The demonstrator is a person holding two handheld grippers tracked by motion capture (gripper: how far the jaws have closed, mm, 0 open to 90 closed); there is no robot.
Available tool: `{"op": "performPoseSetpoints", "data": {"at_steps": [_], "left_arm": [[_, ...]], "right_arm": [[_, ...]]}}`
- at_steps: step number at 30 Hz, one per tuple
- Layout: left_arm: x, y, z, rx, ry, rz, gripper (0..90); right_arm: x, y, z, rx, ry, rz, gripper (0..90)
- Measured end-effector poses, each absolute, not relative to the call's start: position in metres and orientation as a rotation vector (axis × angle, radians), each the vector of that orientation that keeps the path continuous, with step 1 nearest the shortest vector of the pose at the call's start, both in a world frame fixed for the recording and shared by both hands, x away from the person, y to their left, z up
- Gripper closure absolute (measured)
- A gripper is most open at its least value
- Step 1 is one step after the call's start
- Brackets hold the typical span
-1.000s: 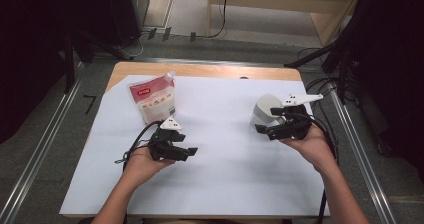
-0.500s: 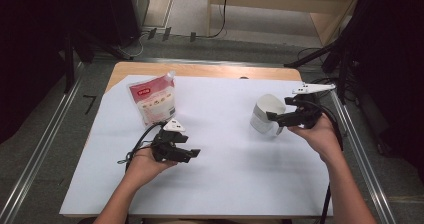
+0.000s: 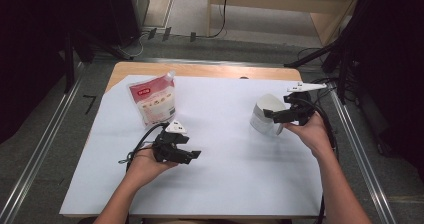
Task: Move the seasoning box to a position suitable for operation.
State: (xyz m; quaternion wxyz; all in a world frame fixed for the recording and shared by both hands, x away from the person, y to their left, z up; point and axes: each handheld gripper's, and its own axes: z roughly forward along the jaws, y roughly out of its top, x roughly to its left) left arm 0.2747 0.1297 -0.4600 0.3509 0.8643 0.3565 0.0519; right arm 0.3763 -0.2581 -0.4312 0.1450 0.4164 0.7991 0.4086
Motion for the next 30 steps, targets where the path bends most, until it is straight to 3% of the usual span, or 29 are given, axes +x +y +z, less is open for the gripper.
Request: {"op": "performPoseSetpoints", "data": {"at_steps": [10,30], "left_arm": [[0.274,0.135,-0.460,2.226,0.935,0.150,33.2],[0.278,0.136,-0.463,2.217,0.950,0.133,31.7]], "right_arm": [[0.383,-0.255,-0.460,1.253,2.344,1.117,1.8],[0.385,-0.246,-0.473,1.178,2.361,1.100,14.3]]}}
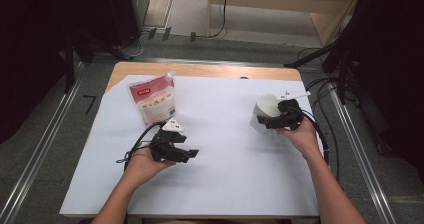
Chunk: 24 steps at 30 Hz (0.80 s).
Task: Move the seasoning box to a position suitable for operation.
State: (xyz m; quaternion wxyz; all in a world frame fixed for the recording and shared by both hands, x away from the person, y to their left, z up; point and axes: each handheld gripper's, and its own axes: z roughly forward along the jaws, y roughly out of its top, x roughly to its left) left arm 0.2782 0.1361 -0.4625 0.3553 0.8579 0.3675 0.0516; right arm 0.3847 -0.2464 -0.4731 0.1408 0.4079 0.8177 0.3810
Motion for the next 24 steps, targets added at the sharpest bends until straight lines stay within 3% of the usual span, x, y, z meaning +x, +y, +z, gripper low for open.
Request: {"op": "performPoseSetpoints", "data": {"at_steps": [24], "left_arm": [[0.2788,0.1405,-0.4601,2.203,0.963,0.151,30.9]], "right_arm": [[0.3814,-0.2456,-0.4640,1.124,2.362,1.052,15.8]]}}
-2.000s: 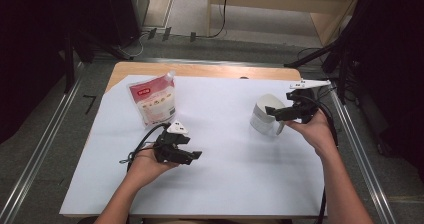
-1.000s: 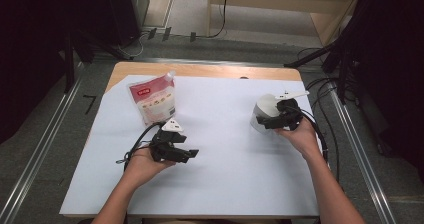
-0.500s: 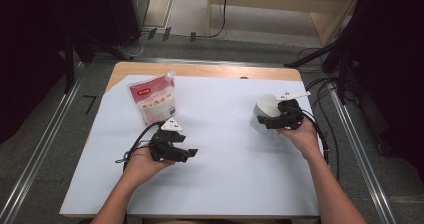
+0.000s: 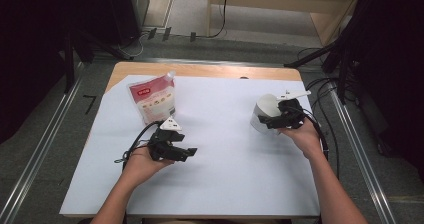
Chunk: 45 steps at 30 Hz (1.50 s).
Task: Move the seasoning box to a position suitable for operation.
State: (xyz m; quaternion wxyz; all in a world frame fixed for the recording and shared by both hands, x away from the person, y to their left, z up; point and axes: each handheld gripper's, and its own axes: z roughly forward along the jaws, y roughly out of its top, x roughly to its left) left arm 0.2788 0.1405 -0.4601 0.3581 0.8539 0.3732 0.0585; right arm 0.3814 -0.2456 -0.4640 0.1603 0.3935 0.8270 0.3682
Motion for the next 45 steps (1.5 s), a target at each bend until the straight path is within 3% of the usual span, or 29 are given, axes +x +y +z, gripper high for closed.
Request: {"op": "performPoseSetpoints", "data": {"at_steps": [23,45], "left_arm": [[0.276,0.148,-0.452,2.194,0.951,0.169,30.9],[0.270,0.162,-0.453,2.174,0.992,0.203,31.0]], "right_arm": [[0.367,-0.231,-0.441,1.052,2.434,1.170,15.8],[0.357,-0.156,-0.439,0.740,2.661,1.222,15.9]]}}
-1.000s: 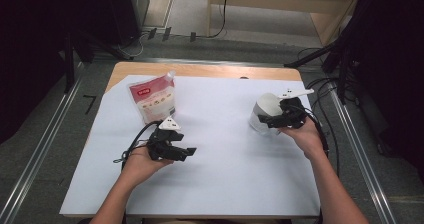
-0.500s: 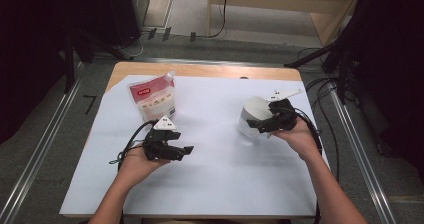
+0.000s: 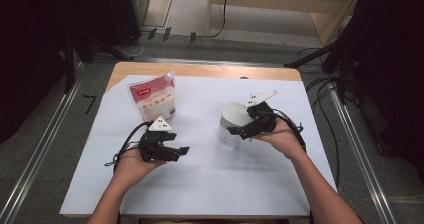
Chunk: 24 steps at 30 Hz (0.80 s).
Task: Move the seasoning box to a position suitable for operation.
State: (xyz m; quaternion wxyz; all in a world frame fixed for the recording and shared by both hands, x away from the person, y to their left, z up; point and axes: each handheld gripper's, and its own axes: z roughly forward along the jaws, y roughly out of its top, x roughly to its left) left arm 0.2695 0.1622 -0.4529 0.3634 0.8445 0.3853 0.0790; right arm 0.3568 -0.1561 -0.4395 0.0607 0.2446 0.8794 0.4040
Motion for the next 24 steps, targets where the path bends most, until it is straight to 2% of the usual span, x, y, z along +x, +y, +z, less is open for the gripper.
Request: {"op": "performPoseSetpoints", "data": {"at_steps": [11,24], "left_arm": [[0.265,0.165,-0.453,2.162,1.003,0.217,30.9],[0.267,0.162,-0.454,2.186,0.988,0.208,30.9]], "right_arm": [[0.353,-0.124,-0.448,0.621,2.730,1.199,15.9],[0.352,-0.118,-0.456,0.569,2.719,1.203,15.8]]}}
